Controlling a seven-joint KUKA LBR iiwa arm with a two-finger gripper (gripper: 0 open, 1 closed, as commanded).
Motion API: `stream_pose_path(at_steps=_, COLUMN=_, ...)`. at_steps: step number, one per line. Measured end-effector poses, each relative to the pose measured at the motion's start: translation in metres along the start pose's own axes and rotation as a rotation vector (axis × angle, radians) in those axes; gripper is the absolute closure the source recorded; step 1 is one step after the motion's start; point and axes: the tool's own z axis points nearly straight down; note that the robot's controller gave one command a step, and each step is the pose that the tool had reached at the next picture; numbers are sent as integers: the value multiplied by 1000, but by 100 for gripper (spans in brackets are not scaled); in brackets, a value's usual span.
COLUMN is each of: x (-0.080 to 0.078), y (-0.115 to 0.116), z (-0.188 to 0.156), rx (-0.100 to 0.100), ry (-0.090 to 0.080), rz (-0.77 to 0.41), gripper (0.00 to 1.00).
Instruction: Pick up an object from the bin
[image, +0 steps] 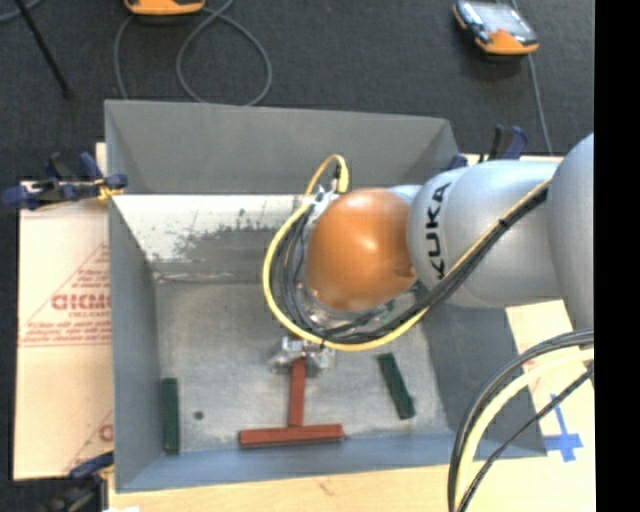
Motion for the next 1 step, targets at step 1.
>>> stream_pose_path(at_steps=1, x=28, y=4, z=-140, rx=6, ry=3, rz=-168, gripper=100)
